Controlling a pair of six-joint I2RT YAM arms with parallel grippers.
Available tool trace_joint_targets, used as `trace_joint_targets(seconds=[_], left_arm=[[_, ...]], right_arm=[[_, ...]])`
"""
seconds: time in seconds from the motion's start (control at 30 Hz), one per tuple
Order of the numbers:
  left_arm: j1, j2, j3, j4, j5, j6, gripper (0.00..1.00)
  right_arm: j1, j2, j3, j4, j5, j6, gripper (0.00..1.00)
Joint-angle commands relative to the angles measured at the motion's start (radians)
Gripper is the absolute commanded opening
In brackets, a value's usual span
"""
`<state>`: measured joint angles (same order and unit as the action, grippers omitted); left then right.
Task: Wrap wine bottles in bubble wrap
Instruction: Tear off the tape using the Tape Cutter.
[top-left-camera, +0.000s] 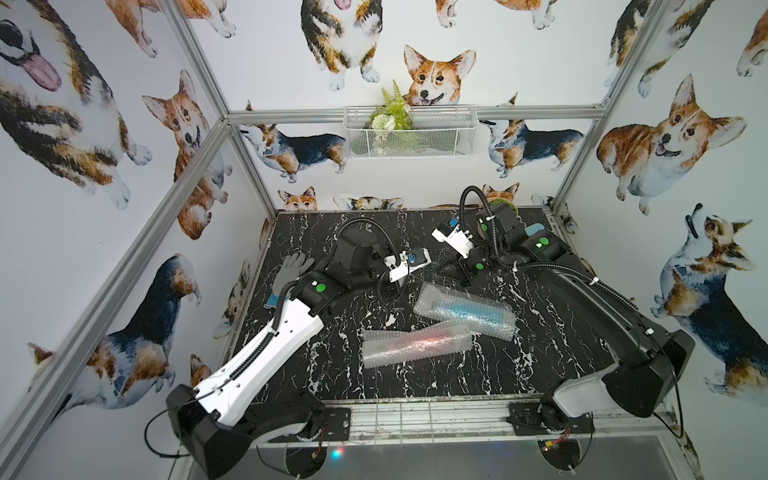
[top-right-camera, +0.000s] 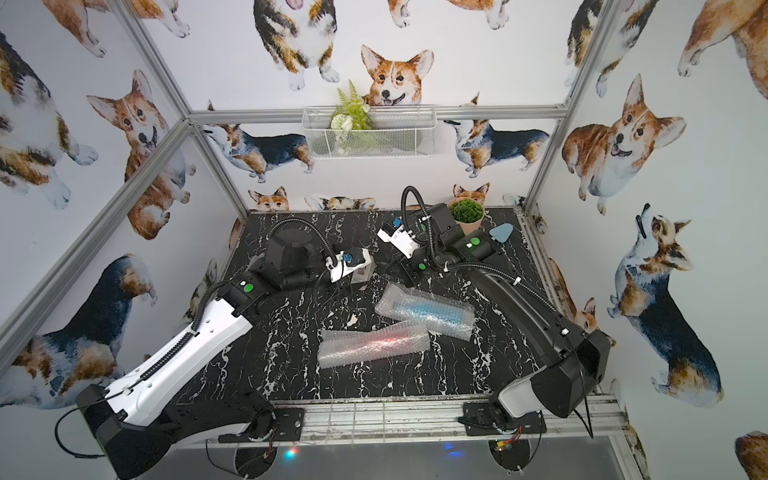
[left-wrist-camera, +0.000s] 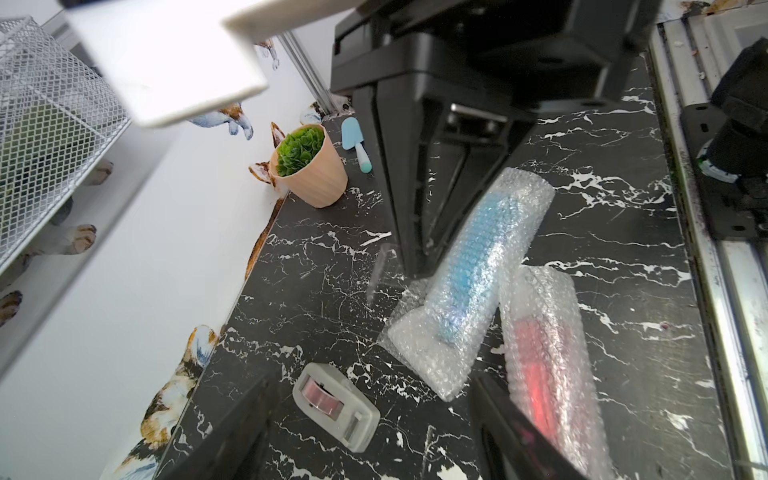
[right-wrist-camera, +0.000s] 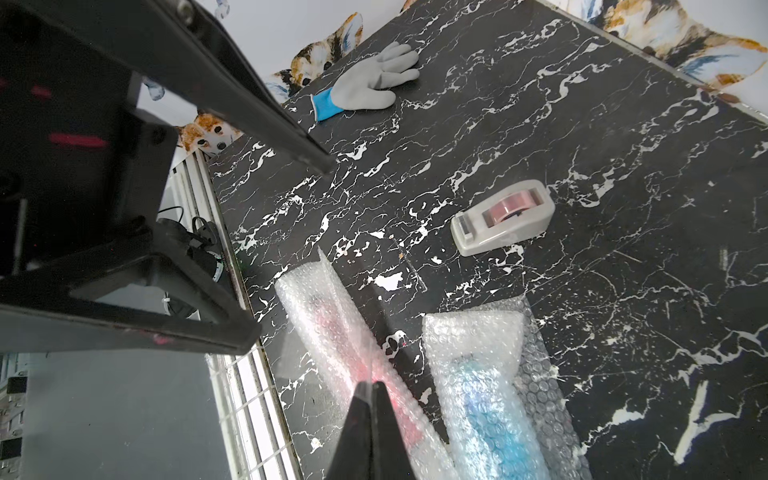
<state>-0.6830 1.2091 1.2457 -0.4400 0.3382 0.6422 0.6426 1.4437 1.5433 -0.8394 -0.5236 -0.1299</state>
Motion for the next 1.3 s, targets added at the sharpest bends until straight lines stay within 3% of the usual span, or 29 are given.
trace_joint_targets(seconds=[0.0,0.57,0.7,0.8,0.9,1.03,1.07,1.13,1.27], left_arm=[[-0.014,0.016,0.027,0.041,-0.009,-0.007,0.65],[-0.069,0.102,0.097,0.014,-0.007,0.004,0.42],[-0.078,0.109,0.11,-0.004,0.005,0.004,0.23],[-0.078,0.122,0.123,-0.041,-0.004,0.003,0.18],[-0.078,0.127,0.134,-0.062,-0.007,0.004,0.0],[-0.078,0.127,0.147,-0.078,-0.003,-0.003,0.0],[-0.079,0.128,0.153,-0.087,-0.008,-0.004,0.0],[-0.078,0.131,0.164,-0.11,-0.026,-0.01,0.0],[-0.078,0.125,0.166,-0.128,-0.033,-0.045,0.0]], right_arm=[[0.002,0.005,0.023,-0.033,-0.021,-0.007,0.0],[0.014,-0.003,0.025,-0.064,0.008,-0.027,0.0],[0.014,-0.004,0.026,-0.068,0.008,-0.03,0.0],[0.014,-0.01,0.023,-0.066,0.011,-0.03,0.0],[0.014,-0.012,0.019,-0.063,0.011,-0.028,0.0],[0.013,-0.015,0.013,-0.064,0.036,-0.034,0.0],[0.013,-0.018,0.008,-0.061,0.049,-0.038,0.06],[0.013,-0.034,-0.017,-0.05,0.092,-0.056,0.31],[0.011,-0.085,-0.079,-0.021,0.176,-0.097,0.66]])
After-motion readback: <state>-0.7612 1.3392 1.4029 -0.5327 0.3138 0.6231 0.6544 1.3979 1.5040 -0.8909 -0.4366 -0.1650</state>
